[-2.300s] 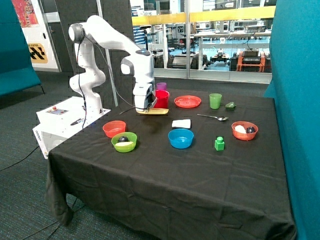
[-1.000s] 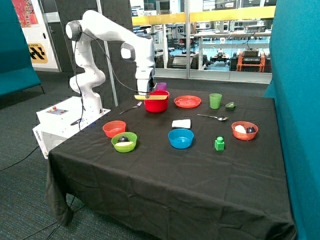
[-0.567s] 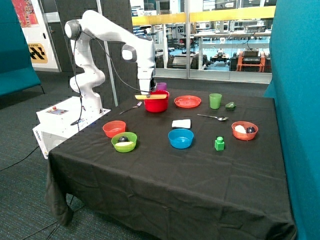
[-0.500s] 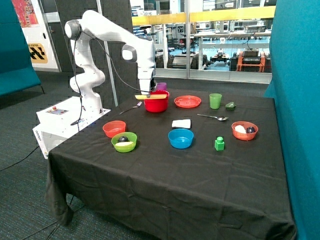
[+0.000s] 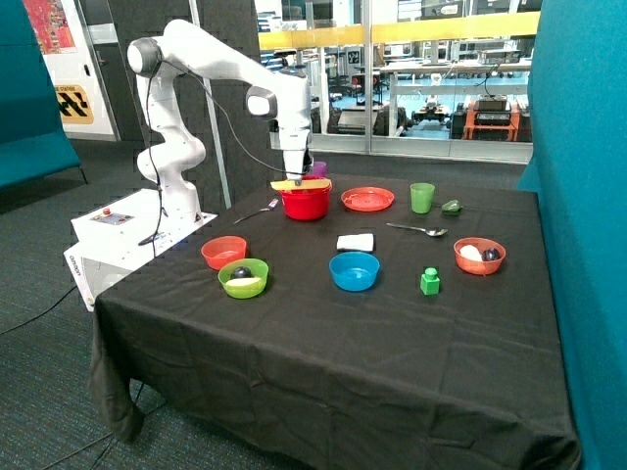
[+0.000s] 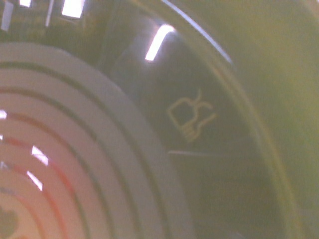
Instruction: Hide the teddy bear in the red bowl
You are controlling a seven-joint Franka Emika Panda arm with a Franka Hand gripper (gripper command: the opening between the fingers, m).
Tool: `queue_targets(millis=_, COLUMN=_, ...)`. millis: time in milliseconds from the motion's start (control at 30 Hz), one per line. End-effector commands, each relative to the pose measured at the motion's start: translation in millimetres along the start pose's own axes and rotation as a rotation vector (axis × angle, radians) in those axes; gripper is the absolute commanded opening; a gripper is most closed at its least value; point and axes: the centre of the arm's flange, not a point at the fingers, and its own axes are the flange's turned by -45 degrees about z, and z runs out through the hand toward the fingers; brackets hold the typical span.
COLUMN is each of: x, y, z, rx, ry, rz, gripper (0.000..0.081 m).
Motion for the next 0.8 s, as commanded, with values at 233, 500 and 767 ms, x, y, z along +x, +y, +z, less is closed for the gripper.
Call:
queue_targets(millis=233, x=2.7, y=-56.7, z=4.8, rx=-0.0001, ry=0.0001, rz=-0.051, gripper=0.0000)
queue_targets(millis=500, x=7.6, y=-69.5, z=0.0, rx=-0.0001, ry=0.0001, rz=-0.060, gripper=0.0000)
queue_targets(millis=767, x=15.6, y=-78.3, z=-13.2, rx=-0.0001, ry=0.0001, rz=-0.070, gripper=0.0000)
